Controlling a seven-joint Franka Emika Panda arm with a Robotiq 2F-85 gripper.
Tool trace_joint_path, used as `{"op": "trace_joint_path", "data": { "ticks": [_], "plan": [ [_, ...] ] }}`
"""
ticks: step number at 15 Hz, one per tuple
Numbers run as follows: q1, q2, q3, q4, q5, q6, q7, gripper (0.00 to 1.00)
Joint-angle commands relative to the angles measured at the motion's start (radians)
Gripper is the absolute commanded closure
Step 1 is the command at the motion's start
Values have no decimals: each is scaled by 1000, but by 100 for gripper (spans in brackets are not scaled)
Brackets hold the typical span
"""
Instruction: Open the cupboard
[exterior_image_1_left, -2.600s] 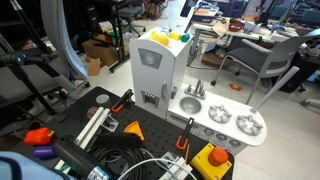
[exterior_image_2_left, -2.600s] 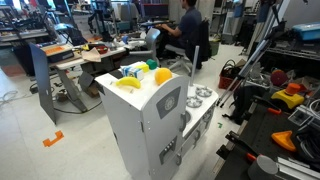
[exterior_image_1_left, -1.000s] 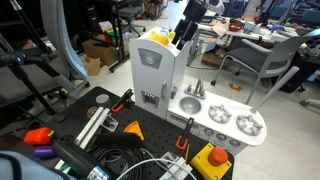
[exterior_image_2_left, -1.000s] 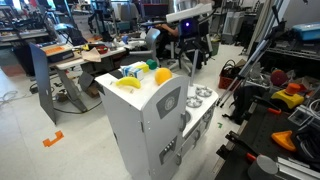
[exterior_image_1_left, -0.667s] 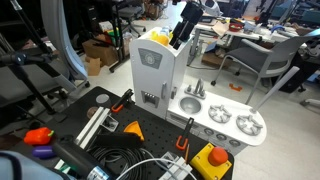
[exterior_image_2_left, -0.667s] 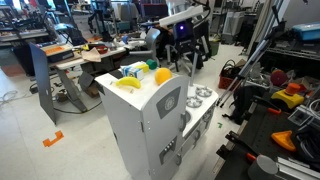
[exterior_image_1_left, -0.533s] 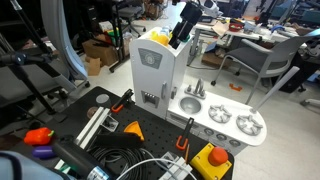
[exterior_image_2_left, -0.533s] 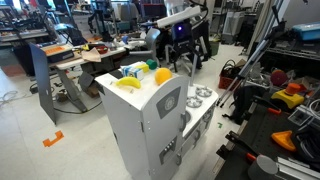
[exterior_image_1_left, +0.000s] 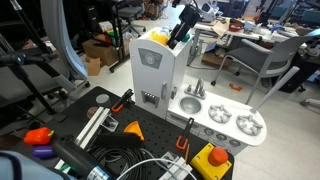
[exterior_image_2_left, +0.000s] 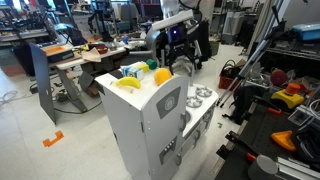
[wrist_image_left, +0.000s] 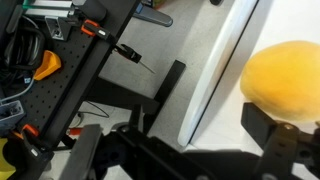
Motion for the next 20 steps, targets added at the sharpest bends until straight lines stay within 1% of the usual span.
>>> {"op": "trace_joint_path", "data": {
  "ticks": [1,3,5,6,8,10,12,15,17,18,19,20],
  "plan": [
    [5,19,2,28,24,-67,36,0],
    [8,7,10,4,25,-120,31,0],
    [17,-31,29,-48,23,-209,-3,0],
    [34,-75,32,-102,5,-231,-17,0],
    [62,-136,40,-174,-8,-281,-47,0],
    [91,-193,42,-236,-15,-309,-73,0],
    [116,-238,42,-274,-13,-332,-82,0],
    [147,-307,37,-338,-41,-307,-96,0],
    [168,-361,35,-383,-104,-253,-115,0],
    [171,-399,33,-431,-143,-200,-133,0],
    [156,-310,40,-329,-93,-277,-96,0],
    [158,-327,41,-345,-103,-267,-99,0]
  ]
}}
